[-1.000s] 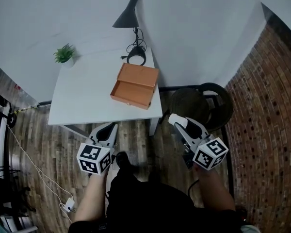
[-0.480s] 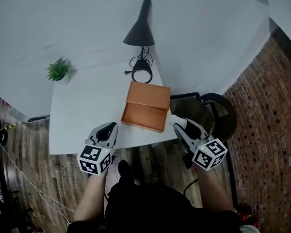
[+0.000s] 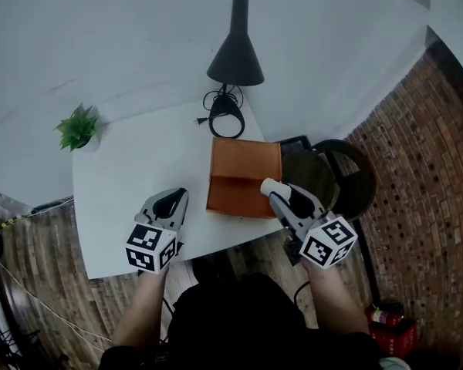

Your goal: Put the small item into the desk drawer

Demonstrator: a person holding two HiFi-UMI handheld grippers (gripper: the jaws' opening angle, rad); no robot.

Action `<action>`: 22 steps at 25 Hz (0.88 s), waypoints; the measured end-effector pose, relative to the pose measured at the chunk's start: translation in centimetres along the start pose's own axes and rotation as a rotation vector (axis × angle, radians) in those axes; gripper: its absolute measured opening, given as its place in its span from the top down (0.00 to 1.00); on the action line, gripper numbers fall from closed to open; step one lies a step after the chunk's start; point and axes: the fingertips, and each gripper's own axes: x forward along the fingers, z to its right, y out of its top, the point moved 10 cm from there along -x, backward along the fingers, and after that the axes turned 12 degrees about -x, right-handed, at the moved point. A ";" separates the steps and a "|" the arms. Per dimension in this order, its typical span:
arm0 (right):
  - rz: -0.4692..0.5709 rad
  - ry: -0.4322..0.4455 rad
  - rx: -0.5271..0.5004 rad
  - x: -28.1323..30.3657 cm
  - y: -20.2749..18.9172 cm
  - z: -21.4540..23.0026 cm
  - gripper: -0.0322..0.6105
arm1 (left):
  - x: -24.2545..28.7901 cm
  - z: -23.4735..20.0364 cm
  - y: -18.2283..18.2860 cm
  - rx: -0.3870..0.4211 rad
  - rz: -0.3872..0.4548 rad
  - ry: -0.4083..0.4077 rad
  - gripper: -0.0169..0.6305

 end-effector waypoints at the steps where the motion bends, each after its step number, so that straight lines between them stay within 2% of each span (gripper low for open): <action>1: -0.007 -0.011 0.005 0.2 -0.2 0.0 0.71 | 0.5 -0.5 0.1 -0.003 -0.006 -0.008 0.94; 4: -0.032 -0.041 0.024 0.0 -0.9 0.7 0.70 | 2.1 -0.8 0.1 -0.013 -0.026 -0.036 0.94; 8: -0.041 -0.070 0.056 -0.5 -2.1 3.0 0.71 | 4.7 0.3 0.1 0.012 -0.066 -0.064 0.94; 16: -0.030 -0.062 0.123 -0.5 -4.5 7.0 0.70 | 8.3 2.2 0.2 0.032 -0.138 -0.044 0.94; 22: -0.060 -0.077 0.160 -0.1 -6.3 8.8 0.71 | 10.5 1.7 0.2 0.028 -0.179 -0.038 0.94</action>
